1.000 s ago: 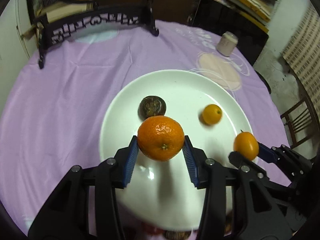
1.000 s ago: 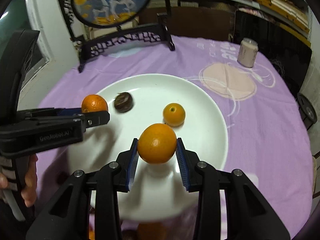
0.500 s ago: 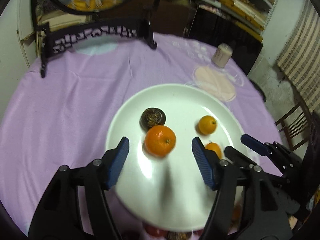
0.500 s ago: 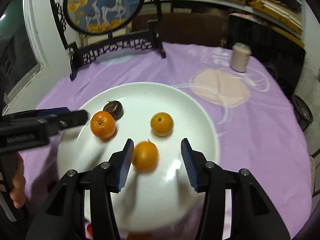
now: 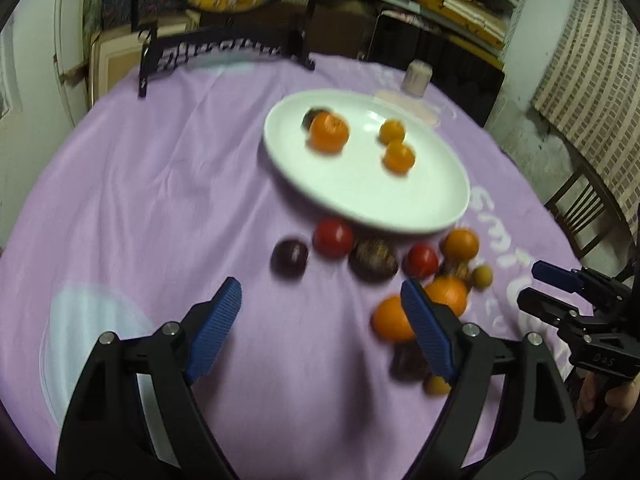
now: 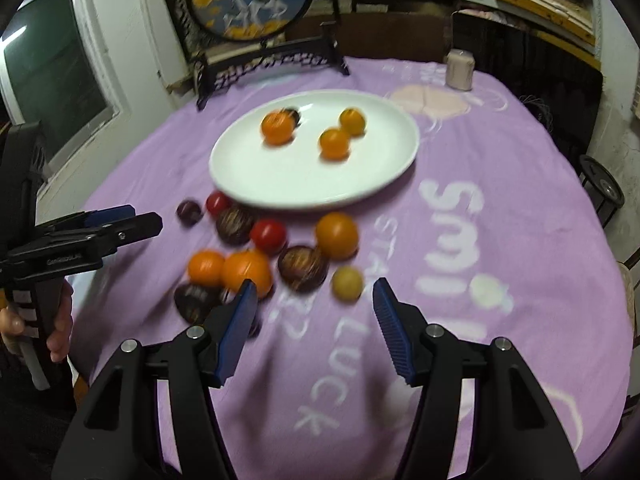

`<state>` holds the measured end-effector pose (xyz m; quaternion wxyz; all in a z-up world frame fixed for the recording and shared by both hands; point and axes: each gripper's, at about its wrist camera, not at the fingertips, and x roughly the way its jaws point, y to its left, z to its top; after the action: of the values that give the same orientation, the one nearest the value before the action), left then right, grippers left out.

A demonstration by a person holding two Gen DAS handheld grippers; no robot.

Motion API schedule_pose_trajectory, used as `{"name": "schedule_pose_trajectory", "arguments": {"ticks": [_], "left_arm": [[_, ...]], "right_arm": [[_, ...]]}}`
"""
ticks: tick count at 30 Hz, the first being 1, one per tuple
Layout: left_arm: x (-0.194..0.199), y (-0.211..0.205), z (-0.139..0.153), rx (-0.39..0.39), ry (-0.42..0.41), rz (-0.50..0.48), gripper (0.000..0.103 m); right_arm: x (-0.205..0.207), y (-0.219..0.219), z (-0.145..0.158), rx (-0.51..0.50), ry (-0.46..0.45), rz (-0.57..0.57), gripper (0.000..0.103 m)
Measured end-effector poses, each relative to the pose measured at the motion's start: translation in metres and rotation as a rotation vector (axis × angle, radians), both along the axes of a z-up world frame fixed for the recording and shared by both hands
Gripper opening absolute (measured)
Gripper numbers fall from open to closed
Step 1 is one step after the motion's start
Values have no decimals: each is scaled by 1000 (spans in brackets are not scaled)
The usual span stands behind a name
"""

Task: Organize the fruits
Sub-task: 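Release both oranges onto the white plate, then grasp a mangosteen with the left tool while the right tool grasps a dark cherry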

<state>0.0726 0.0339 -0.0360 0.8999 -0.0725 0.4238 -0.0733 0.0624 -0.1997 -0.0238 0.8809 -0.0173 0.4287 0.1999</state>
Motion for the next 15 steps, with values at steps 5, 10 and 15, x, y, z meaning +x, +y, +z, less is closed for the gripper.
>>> {"name": "schedule_pose_trajectory", "arguments": {"ticks": [5,10,15], "left_arm": [[-14,12,-9,-13,29,29,84],[-25,20,-16,-26,50,40,84],[-31,19,-18,-50,64,29,84]], "right_arm": [[-16,19,-13,34,42,82,61],[-17,34,-30,8,31,84,60],[-8,47,-48,11,53,123,28]]}}
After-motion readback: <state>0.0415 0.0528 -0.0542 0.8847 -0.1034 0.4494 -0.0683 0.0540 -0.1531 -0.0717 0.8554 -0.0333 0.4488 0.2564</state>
